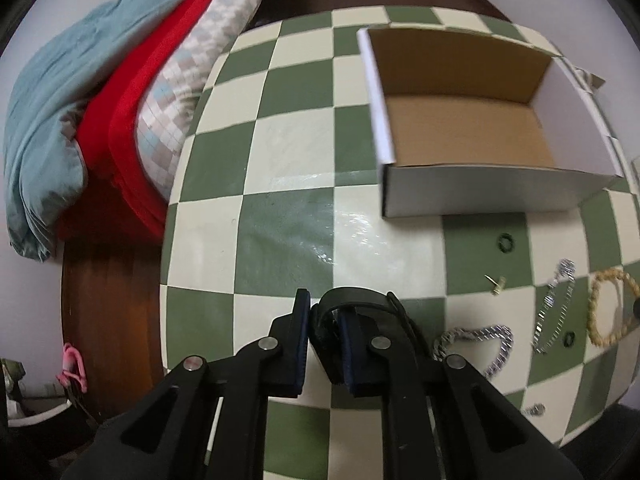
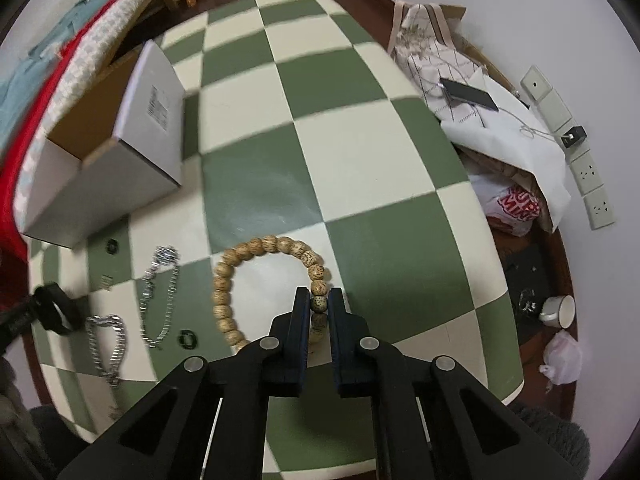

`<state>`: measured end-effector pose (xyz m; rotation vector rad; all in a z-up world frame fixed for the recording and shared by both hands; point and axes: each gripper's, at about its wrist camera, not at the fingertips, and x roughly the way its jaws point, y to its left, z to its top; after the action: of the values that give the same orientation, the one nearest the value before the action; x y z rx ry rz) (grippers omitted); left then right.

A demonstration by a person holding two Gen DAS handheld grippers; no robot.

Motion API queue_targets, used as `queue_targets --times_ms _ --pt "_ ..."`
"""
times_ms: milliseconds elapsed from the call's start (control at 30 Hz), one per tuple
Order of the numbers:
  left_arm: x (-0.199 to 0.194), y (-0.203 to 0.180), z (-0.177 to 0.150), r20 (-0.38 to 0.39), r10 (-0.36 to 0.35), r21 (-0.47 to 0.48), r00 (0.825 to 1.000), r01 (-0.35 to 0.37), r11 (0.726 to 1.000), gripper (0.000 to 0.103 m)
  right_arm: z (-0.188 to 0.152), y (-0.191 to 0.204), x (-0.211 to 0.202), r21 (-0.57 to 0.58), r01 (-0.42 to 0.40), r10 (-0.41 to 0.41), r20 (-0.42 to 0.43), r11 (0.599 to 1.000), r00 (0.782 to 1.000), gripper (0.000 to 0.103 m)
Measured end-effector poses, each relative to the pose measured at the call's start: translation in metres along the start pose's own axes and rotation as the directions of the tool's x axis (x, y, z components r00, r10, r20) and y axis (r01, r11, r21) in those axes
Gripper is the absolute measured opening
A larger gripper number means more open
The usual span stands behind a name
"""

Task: Organize jewelry
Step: 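Grasp the black watch band with the left tool while the right grasps the bead bracelet, then carry the watch band into the white box while the right tool drops the bracelet there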

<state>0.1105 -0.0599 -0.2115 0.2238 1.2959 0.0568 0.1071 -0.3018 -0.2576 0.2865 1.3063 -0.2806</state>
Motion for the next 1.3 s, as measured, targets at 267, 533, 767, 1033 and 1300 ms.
queue_targets --times_ms 267,533,767,1033,1300 --pt "-0.026 0.007 0.004 0.085 -0.051 0.031 0.995 0.049 0.998 0.011 0.009 0.018 -0.044 -0.041 -0.054 0.057 0.069 0.998 0.996 0.009" --pt "-0.059 0.017 0.029 0.175 -0.099 0.018 0.980 0.097 0.995 0.011 0.015 0.051 -0.089 -0.120 -0.074 0.091 0.141 0.990 0.986 0.009" --pt "-0.087 0.024 0.056 0.238 -0.137 -0.010 0.961 0.144 0.990 0.011 0.031 0.079 -0.118 -0.174 -0.091 0.125 0.197 0.981 0.972 0.009" --pt "-0.097 0.036 0.103 0.278 -0.157 -0.036 0.948 0.174 0.984 0.011 0.060 0.113 -0.139 -0.233 -0.111 0.170 0.253 0.966 0.952 0.009" --pt "-0.053 0.046 0.157 0.168 -0.265 -0.072 0.950 0.280 0.957 0.011 0.114 0.132 -0.128 -0.236 -0.174 0.231 0.244 0.956 0.942 0.009"
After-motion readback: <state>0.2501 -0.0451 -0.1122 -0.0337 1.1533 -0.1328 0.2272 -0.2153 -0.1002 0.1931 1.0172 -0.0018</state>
